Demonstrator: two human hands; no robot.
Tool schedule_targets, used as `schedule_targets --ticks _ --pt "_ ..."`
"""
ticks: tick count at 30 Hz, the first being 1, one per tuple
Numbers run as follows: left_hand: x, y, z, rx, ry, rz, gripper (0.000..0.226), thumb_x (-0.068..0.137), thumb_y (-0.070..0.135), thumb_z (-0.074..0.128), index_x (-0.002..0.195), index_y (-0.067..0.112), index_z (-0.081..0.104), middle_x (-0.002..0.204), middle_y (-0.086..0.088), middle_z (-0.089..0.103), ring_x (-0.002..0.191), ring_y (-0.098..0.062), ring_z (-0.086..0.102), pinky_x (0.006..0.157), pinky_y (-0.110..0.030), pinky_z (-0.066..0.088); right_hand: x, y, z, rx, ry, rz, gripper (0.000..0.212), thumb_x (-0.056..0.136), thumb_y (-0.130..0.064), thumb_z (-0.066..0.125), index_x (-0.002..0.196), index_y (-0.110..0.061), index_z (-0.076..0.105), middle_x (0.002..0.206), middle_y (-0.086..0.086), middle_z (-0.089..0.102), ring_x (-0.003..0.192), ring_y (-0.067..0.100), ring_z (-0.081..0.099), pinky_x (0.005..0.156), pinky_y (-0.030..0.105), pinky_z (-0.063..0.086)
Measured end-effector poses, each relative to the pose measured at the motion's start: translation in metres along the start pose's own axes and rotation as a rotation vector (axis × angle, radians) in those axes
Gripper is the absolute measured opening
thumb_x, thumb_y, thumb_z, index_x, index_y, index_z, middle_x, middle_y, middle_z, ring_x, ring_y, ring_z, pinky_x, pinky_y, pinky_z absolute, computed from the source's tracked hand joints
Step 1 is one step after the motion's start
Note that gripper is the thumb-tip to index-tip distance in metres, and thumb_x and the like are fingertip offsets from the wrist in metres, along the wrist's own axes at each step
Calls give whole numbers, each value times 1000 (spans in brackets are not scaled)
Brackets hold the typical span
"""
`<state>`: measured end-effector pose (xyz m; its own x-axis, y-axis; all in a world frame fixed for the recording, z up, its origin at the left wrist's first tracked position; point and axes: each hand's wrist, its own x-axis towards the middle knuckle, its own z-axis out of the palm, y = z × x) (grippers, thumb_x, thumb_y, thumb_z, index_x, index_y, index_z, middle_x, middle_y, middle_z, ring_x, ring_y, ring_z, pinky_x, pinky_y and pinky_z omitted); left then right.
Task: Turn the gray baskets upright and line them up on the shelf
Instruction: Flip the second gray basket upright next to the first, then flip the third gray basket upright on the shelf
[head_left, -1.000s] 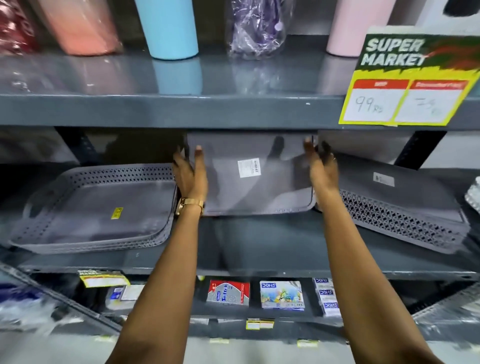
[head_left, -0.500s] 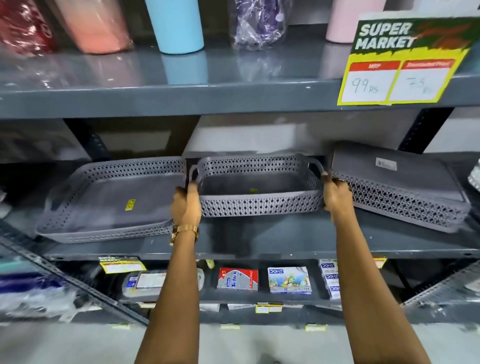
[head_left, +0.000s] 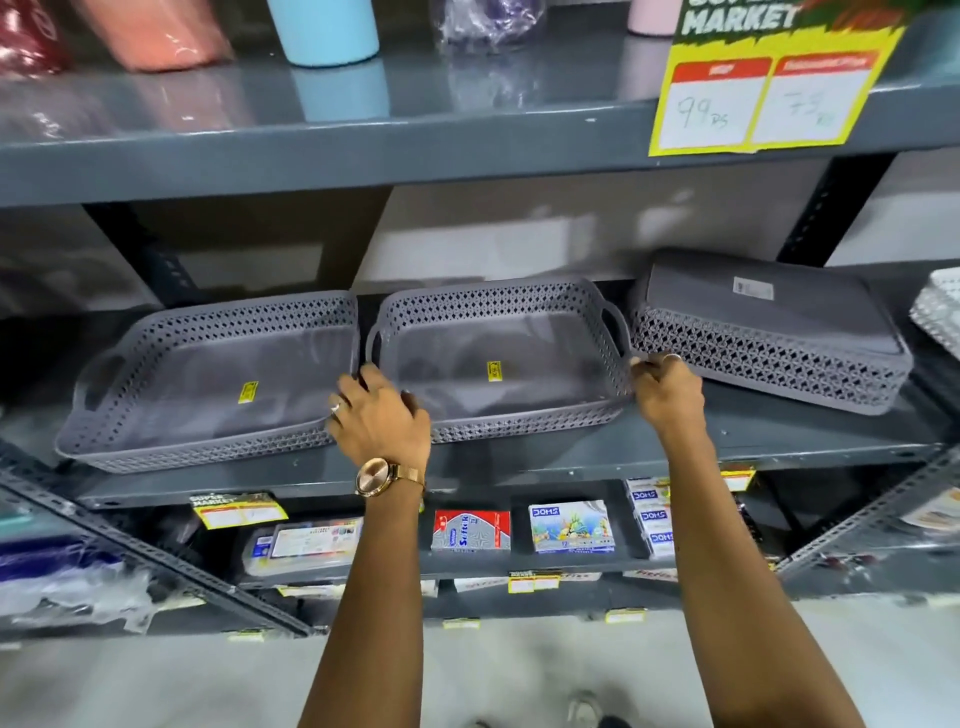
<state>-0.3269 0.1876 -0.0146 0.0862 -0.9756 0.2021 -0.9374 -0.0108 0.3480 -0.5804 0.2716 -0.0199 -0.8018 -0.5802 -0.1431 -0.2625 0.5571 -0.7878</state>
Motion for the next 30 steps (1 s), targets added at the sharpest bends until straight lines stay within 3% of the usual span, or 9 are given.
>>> schedule_targets --ticks 3,7,9,12,15,19,25,28,30 --pt "-2 33 -5 80 144 132 50 79 27 65 121 7 48 122 -23 51 113 -40 45 90 -50 37 11 1 -21 -32 110 -102 30 96 -21 52 117 -6 67 114 24 69 105 40 64 86 34 49" --pt "-5 107 7 -32 84 321 49 81 27 61 127 11 50 133 -21 51 126 -41 41 103 -51 31 44 2 -58 -32 204 -205 29 90 -14 51 109 -5 71 104 23 72 94 40 68 80 38 54" --pt "-10 153 21 -164 63 461 43 79 26 58 120 9 58 124 -20 59 118 -41 51 98 -49 38 65 8 -82 -43 243 -215 28 92 -17 53 110 -3 71 103 25 72 95 41 68 80 38 54" --pt "-20 224 46 -343 -80 618 38 83 27 53 114 6 60 120 -19 60 111 -38 55 93 -47 47 107 30 -114 -42 270 -195 31 92 -24 54 107 -1 67 105 27 69 103 43 63 90 42 52" --pt "-19 283 75 -351 -232 658 38 88 26 58 119 3 57 125 -21 55 117 -38 52 97 -44 44 149 55 -149 -226 272 -66 45 91 -33 53 122 -1 60 132 27 55 127 43 46 106 44 36" --pt "-7 327 104 -251 -328 507 57 91 35 55 135 2 41 133 -29 48 125 -43 46 102 -44 38 187 82 -185 -310 143 127 77 88 -47 58 145 -2 35 157 25 25 145 42 22 118 49 22" --pt "2 348 118 -444 -544 151 63 93 43 48 139 2 32 138 -25 51 123 -41 52 100 -44 45 218 104 -194 203 -50 144 77 65 -48 82 125 -5 61 131 9 62 122 30 57 101 39 48" --pt "-6 351 122 -555 -475 52 74 91 55 42 143 4 28 144 -23 45 129 -42 47 102 -46 40 221 100 -198 335 -39 102 89 52 -60 84 120 -6 63 125 8 65 119 28 60 98 35 49" --pt "-10 351 118 -673 -401 30 81 89 60 38 150 10 20 151 -21 37 135 -41 40 108 -48 35 222 91 -206 403 28 66 102 57 -67 77 134 -3 51 137 13 57 128 31 53 106 41 43"
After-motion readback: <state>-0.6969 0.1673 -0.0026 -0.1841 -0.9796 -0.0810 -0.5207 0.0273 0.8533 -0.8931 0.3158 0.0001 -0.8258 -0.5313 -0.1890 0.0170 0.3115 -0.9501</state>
